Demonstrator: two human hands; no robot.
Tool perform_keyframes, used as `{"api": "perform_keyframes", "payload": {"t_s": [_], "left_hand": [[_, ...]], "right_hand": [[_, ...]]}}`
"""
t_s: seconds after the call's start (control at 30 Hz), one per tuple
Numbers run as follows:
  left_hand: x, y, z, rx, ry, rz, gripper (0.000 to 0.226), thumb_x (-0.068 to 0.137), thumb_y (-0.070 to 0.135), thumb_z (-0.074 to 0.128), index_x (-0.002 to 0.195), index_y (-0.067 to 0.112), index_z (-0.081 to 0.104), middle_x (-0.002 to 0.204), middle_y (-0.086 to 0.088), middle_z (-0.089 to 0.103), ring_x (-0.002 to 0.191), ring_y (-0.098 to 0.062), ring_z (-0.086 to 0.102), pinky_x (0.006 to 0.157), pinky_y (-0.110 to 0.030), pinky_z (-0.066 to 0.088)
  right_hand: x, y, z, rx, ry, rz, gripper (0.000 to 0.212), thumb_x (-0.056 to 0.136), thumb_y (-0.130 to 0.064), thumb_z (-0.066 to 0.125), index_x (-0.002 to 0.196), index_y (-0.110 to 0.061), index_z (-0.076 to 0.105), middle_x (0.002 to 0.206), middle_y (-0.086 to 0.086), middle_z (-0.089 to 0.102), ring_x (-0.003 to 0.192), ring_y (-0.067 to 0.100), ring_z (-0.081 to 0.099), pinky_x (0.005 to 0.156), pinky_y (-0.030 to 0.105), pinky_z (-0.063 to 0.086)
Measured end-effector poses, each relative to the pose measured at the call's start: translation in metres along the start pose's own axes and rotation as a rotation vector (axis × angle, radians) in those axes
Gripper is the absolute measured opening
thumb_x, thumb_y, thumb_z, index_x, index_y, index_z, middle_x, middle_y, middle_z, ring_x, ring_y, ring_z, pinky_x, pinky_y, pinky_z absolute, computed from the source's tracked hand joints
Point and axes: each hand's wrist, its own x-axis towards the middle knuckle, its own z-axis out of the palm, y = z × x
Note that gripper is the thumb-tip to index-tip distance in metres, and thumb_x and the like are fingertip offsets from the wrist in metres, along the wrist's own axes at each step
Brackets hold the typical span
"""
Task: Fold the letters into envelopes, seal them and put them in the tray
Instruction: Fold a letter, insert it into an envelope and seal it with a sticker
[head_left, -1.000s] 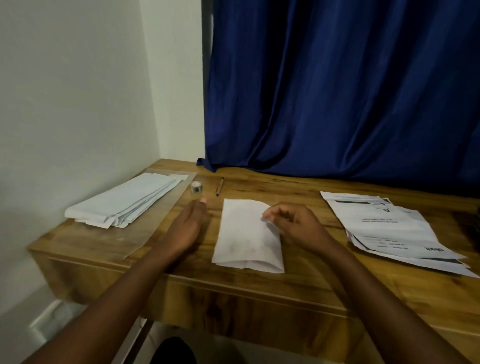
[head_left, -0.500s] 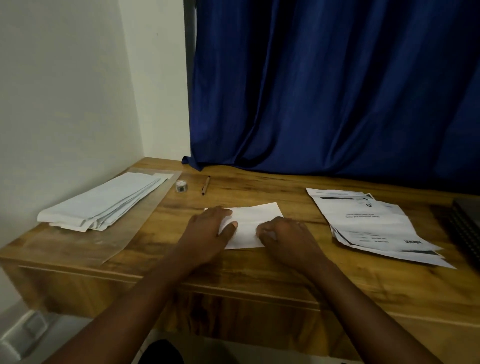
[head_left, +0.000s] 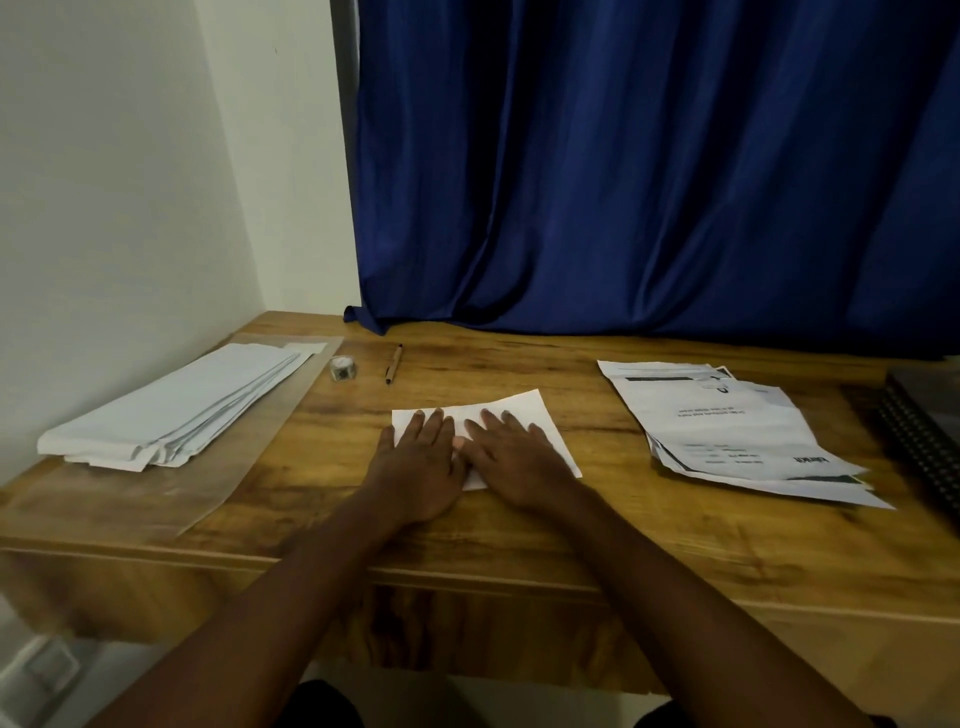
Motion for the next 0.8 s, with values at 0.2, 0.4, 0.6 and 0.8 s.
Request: {"api": "perform_keyframes", "payload": {"t_s": [0.2, 0.4, 0.6, 0.8], "left_hand": [[0.002, -0.003, 0.002, 0.002, 0.001, 0.005, 0.069, 0.106, 0.054, 0.016, 0.163, 0.017, 0.003, 0.171, -0.003, -0.002, 0.158, -0.021, -0.004, 0.126, -0.053, 0.0], [0.001, -0.004, 0.002, -0.031, 0.013, 0.019, 0.074, 0.104, 0.061, 0.017, 0.163, 0.019, 0.003, 0.171, -0.003, -0.003, 0.157, -0.02, -0.006, 0.126, -0.052, -0.002], [-0.016, -0.009, 0.004, -0.121, 0.177, 0.177, 0.082, 0.091, 0.08, 0.031, 0.158, 0.033, 0.029, 0.169, 0.004, 0.018, 0.156, -0.016, 0.007, 0.125, -0.054, -0.001], [-0.038, -0.019, 0.005, -0.175, 0.153, 0.247, 0.074, 0.09, 0.078, 0.042, 0.152, 0.038, 0.039, 0.162, 0.012, 0.033, 0.15, -0.007, 0.024, 0.126, -0.046, 0.007]], "right_hand": [[-0.004, 0.052, -0.013, -0.1, 0.018, 0.167, 0.07, 0.105, -0.062, 0.016, 0.164, -0.025, 0.005, 0.172, 0.001, 0.0, 0.159, 0.024, -0.002, 0.127, 0.052, 0.003], [-0.011, 0.055, -0.012, 0.032, 0.175, 0.171, 0.068, 0.105, -0.058, 0.028, 0.162, -0.022, 0.019, 0.171, 0.003, 0.013, 0.158, 0.023, 0.008, 0.128, 0.049, 0.01], [-0.042, 0.046, -0.014, -0.015, 0.183, -0.128, 0.065, 0.097, -0.067, 0.044, 0.154, -0.036, 0.039, 0.165, -0.008, 0.031, 0.153, 0.013, 0.023, 0.124, 0.043, 0.022], [-0.066, 0.05, -0.024, -0.058, 0.074, -0.17, 0.08, 0.083, -0.084, 0.047, 0.151, -0.042, 0.042, 0.16, -0.015, 0.04, 0.146, 0.009, 0.037, 0.119, 0.043, 0.034]]}}
